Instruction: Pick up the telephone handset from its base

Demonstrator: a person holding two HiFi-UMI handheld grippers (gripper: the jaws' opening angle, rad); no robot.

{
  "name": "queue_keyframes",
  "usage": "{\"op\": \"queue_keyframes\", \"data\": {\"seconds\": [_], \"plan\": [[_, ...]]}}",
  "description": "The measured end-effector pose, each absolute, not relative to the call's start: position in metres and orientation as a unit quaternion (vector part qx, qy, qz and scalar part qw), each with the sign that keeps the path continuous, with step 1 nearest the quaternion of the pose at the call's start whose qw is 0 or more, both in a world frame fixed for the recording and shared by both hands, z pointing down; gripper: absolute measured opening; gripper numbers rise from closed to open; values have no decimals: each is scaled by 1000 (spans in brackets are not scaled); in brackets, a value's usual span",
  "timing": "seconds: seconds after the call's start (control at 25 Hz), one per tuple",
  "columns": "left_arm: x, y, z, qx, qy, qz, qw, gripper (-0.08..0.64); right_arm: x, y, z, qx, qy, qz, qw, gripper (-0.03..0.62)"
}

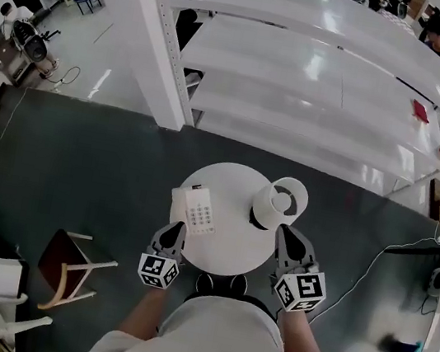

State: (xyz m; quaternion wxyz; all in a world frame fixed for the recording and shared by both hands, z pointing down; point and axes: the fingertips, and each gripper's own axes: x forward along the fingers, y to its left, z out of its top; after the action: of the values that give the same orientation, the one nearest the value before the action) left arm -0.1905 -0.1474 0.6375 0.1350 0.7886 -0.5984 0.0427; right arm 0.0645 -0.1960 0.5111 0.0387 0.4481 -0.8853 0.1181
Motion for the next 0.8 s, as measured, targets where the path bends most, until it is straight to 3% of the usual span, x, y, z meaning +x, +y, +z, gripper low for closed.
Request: {"op": "queue_keyframes", "data": {"seconds": [0.44,0.48,0.56,0.8], "plan": [[-215,-149,707,748,-626,100,196,23,61,-197,516,449,-884,121,39,9],[-217,-149,713,745,-627,107,202,43,61,-198,516,450,-884,121,39,9],[-219,-152,726,739,-627,120,218,154,61,-199,515,451,-883,121,38,9],[-227,-157,768,709,-632,158,269,253,64,-200,518,454,-882,117,44,9]]}}
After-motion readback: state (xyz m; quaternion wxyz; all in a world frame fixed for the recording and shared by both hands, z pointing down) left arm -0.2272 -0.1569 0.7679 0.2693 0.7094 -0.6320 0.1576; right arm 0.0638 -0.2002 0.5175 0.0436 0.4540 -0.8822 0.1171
